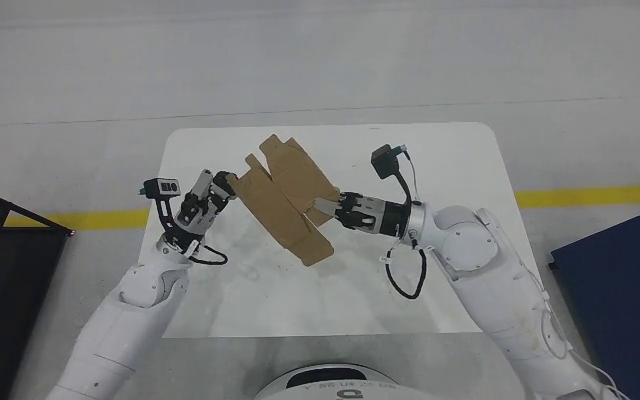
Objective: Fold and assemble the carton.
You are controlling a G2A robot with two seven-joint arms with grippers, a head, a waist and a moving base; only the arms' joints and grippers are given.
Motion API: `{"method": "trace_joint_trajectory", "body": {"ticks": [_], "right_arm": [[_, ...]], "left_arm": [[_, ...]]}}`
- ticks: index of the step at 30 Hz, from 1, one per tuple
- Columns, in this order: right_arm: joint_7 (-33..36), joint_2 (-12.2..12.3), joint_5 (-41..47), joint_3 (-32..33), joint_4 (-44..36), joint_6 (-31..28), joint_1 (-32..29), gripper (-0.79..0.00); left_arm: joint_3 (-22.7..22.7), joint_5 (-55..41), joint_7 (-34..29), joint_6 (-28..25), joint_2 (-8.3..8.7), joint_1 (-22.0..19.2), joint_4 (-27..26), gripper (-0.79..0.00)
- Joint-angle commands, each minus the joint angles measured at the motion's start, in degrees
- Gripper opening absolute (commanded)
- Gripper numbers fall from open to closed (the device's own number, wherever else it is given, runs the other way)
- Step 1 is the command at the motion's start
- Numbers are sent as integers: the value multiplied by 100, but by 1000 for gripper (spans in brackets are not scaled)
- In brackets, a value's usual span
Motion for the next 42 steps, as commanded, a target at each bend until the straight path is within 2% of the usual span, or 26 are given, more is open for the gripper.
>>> {"method": "trace_joint_trajectory", "body": {"ticks": [1,5,7,10,15,18,19,21,25,26,27,28,31,36,42], "right_arm": [[-8,-3,-40,-46,4,51,21,-785],[-41,-7,-25,-116,24,91,50,-785],[-71,-7,14,-126,57,101,56,-785],[-101,-4,48,-130,99,96,64,-785],[-146,-6,61,-191,128,80,70,-785],[-168,-8,43,-230,149,101,94,-785],[-174,-8,42,-237,148,105,100,-785],[-172,-4,29,-235,129,126,109,-785],[-228,7,40,-181,90,179,94,-785],[-259,8,52,-172,77,173,86,-711],[-281,9,64,-168,72,169,79,-517],[-300,10,66,-165,66,161,77,0],[-381,12,110,-121,130,243,76,0],[-540,53,-231,117,55,401,12,0],[-163,82,-603,74,-107,431,194,0]], "left_arm": [[-4,14,-186,-69,-6,52,-14,-256],[-37,115,-338,-265,-34,70,-14,-317],[-59,189,-402,-326,-45,64,8,-397],[-92,397,-460,-409,-62,64,59,-462],[-89,356,-577,-446,-94,89,36,-520],[-69,338,-607,-392,-117,92,27,-588],[-63,336,-609,-385,-125,95,27,-616],[-55,348,-610,-388,-141,100,32,-785],[-71,472,-586,-381,-169,96,86,-785],[-86,555,-578,-370,-173,96,111,-785],[-108,651,-553,-365,-178,97,129,-785],[-137,755,-504,-370,-182,100,145,-785],[-273,1150,-348,-458,-191,106,179,-785],[-616,2265,-56,-938,-199,156,144,-785],[-799,2976,346,-1076,-240,250,7,-785]]}}
